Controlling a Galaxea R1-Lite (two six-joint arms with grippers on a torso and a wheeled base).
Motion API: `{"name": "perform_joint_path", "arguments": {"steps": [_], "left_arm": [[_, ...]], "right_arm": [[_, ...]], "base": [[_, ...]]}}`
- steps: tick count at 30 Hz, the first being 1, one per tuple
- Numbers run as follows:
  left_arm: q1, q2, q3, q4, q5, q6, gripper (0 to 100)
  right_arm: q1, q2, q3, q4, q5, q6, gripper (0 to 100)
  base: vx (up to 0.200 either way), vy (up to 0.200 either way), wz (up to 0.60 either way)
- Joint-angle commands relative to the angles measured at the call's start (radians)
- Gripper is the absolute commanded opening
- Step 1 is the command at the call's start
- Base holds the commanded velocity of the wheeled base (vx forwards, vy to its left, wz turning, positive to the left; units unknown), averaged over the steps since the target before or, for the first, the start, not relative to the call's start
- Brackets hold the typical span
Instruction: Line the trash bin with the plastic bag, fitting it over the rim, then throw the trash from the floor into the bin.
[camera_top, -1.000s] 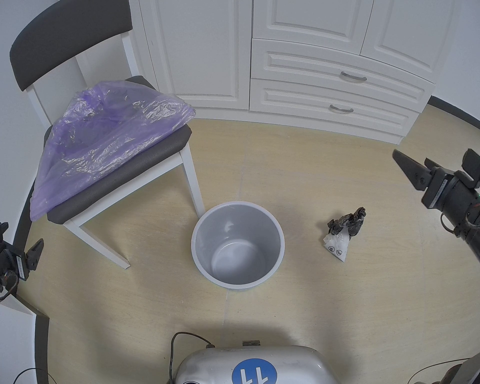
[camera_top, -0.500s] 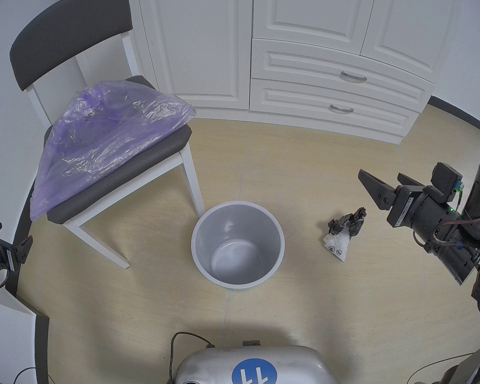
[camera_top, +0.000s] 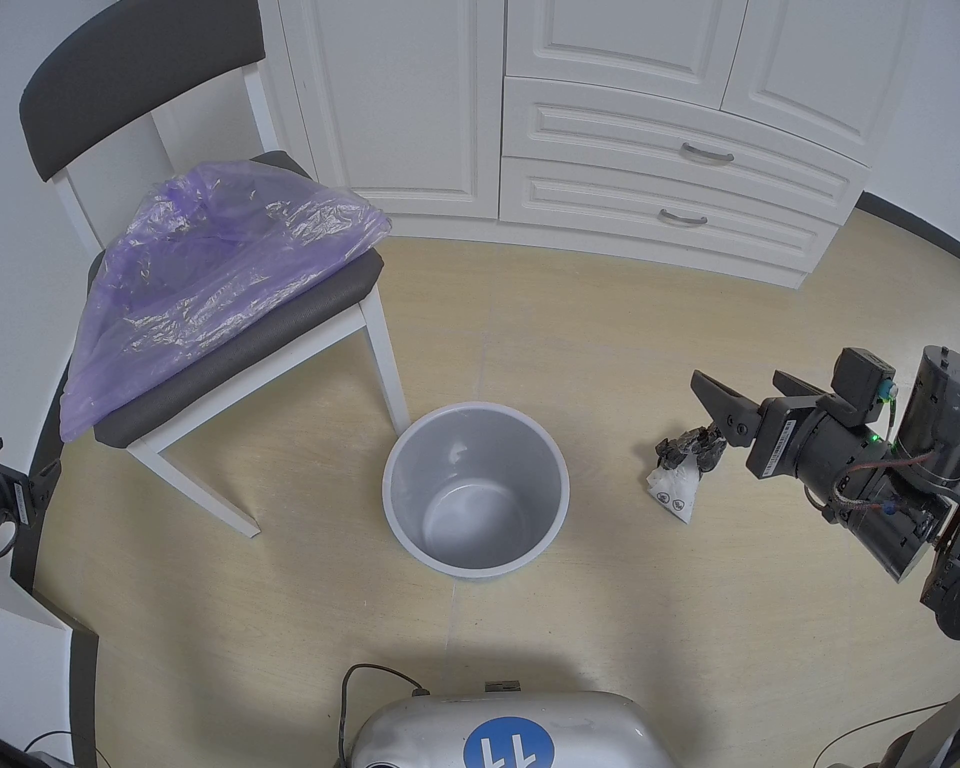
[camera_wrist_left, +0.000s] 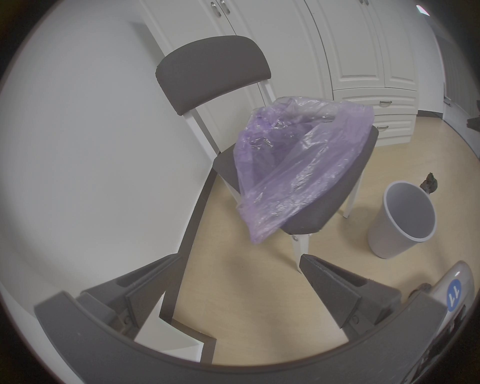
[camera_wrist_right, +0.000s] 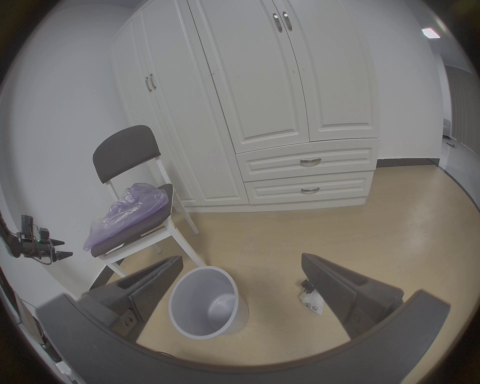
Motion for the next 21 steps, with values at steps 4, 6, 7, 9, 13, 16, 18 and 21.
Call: {"name": "perform_joint_path", "arguments": {"steps": [4, 6, 7, 9, 13, 16, 18, 21], "left_arm": [[0.02, 0.112, -0.004, -0.073, 0.002, -0.008, 100], [0.022, 0.113, -0.004, -0.076, 0.002, -0.008, 100], [0.022, 0.113, -0.004, -0.076, 0.002, -0.008, 100], [0.022, 0.112, -0.004, -0.076, 0.002, -0.008, 100], [0.022, 0.131, -0.011, -0.078, 0.003, -0.011, 100], [0.022, 0.156, -0.027, -0.08, 0.005, -0.022, 100], [0.022, 0.168, -0.028, -0.089, 0.005, -0.026, 100], [0.019, 0.185, -0.028, -0.124, 0.005, -0.048, 100]], "right_arm": [[0.001, 0.003, 0.004, -0.001, 0.001, -0.002, 100], [-0.001, 0.003, 0.004, -0.003, 0.003, -0.002, 100], [-0.001, 0.001, 0.004, -0.001, 0.003, -0.002, 100], [-0.001, 0.001, 0.004, -0.001, 0.003, 0.0, 100], [-0.004, 0.003, 0.002, -0.004, 0.003, -0.002, 100], [-0.008, 0.006, 0.004, -0.007, 0.003, 0.0, 100], [-0.008, 0.004, 0.002, -0.009, 0.004, 0.0, 100], [-0.008, 0.001, 0.001, -0.01, 0.004, -0.002, 100]], "base": [[0.0, 0.0, 0.0], [0.0, 0.0, 0.0], [0.0, 0.0, 0.0], [0.0, 0.0, 0.0], [0.0, 0.0, 0.0], [0.0, 0.0, 0.0], [0.0, 0.0, 0.0], [0.0, 0.0, 0.0]]}}
